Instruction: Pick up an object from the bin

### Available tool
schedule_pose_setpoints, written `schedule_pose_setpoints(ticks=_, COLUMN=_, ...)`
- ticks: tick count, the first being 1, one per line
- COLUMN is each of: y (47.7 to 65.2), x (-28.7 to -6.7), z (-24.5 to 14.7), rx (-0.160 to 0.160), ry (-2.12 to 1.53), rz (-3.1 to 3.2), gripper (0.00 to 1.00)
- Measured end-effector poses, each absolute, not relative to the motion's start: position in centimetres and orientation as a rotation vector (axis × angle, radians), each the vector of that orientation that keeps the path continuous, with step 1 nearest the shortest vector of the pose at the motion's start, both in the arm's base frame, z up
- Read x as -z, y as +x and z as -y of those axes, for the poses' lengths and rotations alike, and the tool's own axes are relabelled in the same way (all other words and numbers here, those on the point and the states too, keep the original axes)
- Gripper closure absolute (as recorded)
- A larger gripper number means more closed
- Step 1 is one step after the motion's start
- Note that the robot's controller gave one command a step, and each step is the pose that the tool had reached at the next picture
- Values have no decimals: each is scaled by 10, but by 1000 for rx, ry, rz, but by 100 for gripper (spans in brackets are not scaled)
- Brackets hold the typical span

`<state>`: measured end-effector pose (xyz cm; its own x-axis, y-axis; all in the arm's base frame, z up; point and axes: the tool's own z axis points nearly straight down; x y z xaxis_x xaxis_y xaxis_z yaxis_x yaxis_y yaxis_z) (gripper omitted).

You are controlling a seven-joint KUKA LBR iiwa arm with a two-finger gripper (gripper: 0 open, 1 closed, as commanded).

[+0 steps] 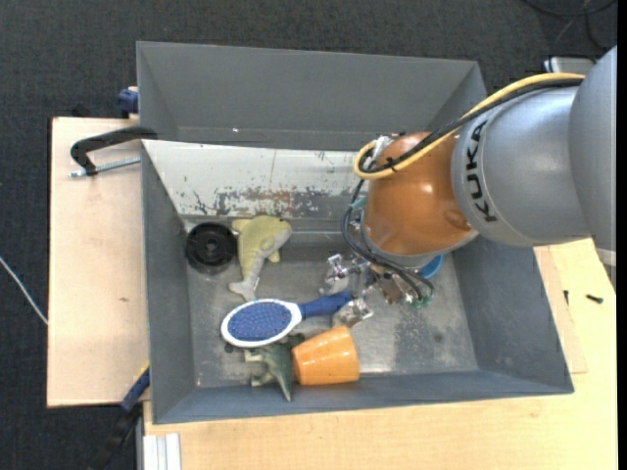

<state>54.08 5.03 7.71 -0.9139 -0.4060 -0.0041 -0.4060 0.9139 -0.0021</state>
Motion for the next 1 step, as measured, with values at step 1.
schedule_pose_setpoints(ticks=1, y=529, x=-230, z=-61, rx=0, ry=-628, rz=-3065, gripper=100)
